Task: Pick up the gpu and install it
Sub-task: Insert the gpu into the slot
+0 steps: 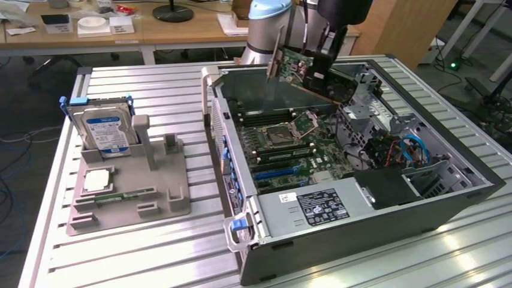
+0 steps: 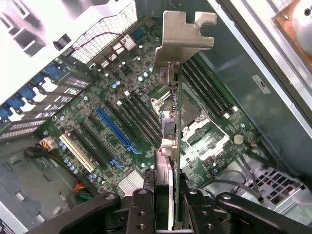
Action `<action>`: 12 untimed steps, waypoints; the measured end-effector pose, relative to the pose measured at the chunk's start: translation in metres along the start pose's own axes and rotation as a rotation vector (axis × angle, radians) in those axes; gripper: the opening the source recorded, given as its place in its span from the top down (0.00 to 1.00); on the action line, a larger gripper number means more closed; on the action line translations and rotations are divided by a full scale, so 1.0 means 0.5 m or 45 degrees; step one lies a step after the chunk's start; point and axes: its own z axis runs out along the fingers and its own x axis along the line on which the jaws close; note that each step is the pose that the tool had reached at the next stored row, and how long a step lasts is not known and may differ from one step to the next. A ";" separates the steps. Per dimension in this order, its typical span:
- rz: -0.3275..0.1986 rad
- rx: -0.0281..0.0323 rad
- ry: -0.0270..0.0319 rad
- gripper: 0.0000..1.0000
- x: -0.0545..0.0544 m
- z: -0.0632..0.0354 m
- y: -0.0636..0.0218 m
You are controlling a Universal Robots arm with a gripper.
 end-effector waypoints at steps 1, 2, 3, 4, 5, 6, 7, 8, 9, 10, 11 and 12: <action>-0.016 -0.0004 0.0001 0.73 0.000 0.000 0.000; -0.032 -0.0007 0.0002 0.73 0.000 0.000 0.000; -0.047 -0.0011 0.0004 0.73 0.000 0.000 0.000; -0.062 -0.0014 0.0004 0.73 0.000 0.000 0.000; -0.078 -0.0017 0.0004 0.73 0.001 0.000 0.000; -0.093 -0.0020 0.0004 0.73 0.001 0.000 0.000; -0.110 -0.0025 0.0005 0.73 0.001 0.000 0.000; -0.126 -0.0028 0.0006 0.73 0.001 0.000 -0.001; -0.142 -0.0031 0.0007 0.73 0.001 0.000 -0.001; -0.159 -0.0035 0.0007 0.73 0.001 0.000 -0.001; -0.175 -0.0039 0.0007 0.73 0.001 0.000 -0.001; -0.193 -0.0043 0.0007 0.73 0.001 0.000 -0.001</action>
